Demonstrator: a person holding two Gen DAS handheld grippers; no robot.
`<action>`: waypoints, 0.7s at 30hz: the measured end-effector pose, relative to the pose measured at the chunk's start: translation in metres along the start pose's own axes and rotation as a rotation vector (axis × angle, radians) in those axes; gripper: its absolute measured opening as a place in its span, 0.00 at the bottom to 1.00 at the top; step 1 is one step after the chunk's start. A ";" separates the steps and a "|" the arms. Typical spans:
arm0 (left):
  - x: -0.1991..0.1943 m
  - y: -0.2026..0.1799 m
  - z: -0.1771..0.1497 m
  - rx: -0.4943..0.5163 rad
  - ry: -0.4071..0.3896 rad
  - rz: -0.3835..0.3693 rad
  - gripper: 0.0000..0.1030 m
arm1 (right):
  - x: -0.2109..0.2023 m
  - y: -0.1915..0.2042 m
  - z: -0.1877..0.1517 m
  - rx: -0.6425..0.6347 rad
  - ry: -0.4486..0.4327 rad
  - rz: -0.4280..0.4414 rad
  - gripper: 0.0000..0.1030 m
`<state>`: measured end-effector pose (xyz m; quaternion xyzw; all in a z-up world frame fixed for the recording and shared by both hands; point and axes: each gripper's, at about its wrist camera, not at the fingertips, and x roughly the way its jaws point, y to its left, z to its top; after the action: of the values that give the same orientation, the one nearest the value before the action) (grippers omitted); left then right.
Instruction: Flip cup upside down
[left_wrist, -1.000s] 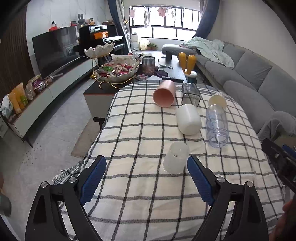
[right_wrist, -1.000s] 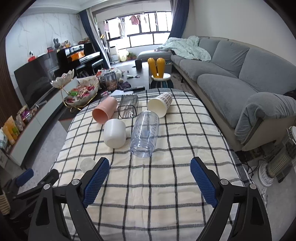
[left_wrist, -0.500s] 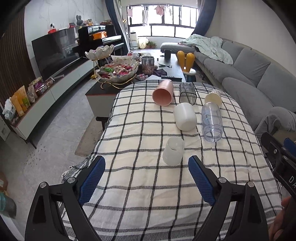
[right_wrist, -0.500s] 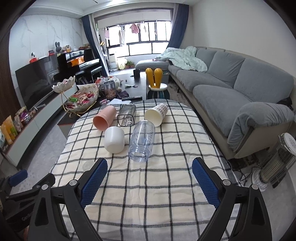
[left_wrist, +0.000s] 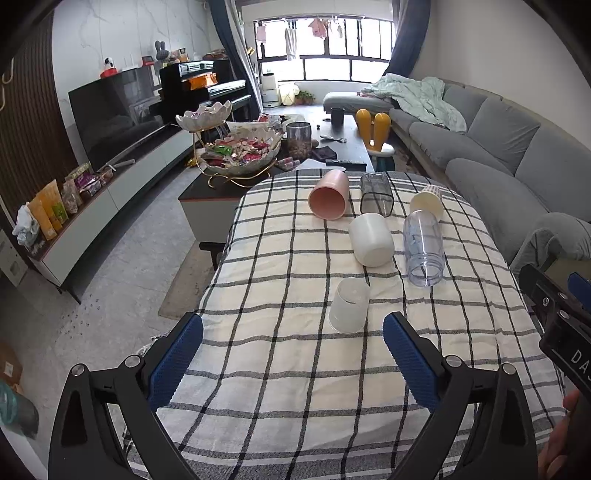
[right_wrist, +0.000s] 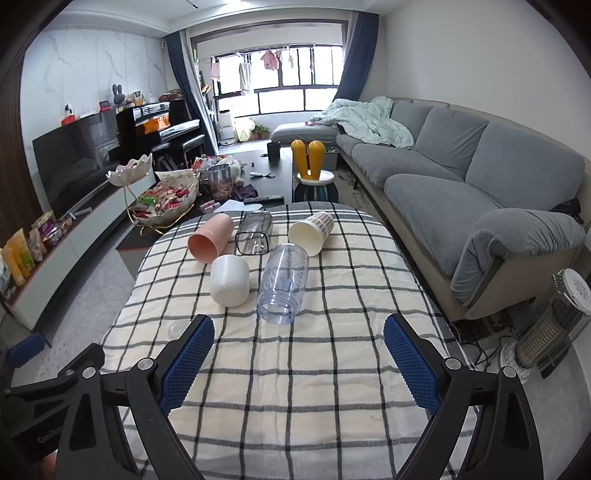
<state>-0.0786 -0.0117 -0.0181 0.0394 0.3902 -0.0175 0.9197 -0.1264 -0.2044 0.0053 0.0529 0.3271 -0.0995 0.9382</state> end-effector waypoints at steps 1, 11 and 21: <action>0.000 0.000 0.000 -0.001 0.001 -0.002 0.97 | 0.000 0.000 0.000 0.000 0.000 0.000 0.91; 0.000 -0.001 -0.001 -0.001 0.002 -0.003 0.98 | 0.001 0.000 -0.001 0.000 -0.001 0.000 0.91; -0.001 -0.001 -0.001 -0.002 0.001 -0.003 0.98 | 0.001 0.000 -0.001 -0.001 0.000 0.000 0.91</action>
<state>-0.0797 -0.0127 -0.0182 0.0380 0.3907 -0.0186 0.9195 -0.1260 -0.2042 0.0043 0.0526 0.3270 -0.0993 0.9383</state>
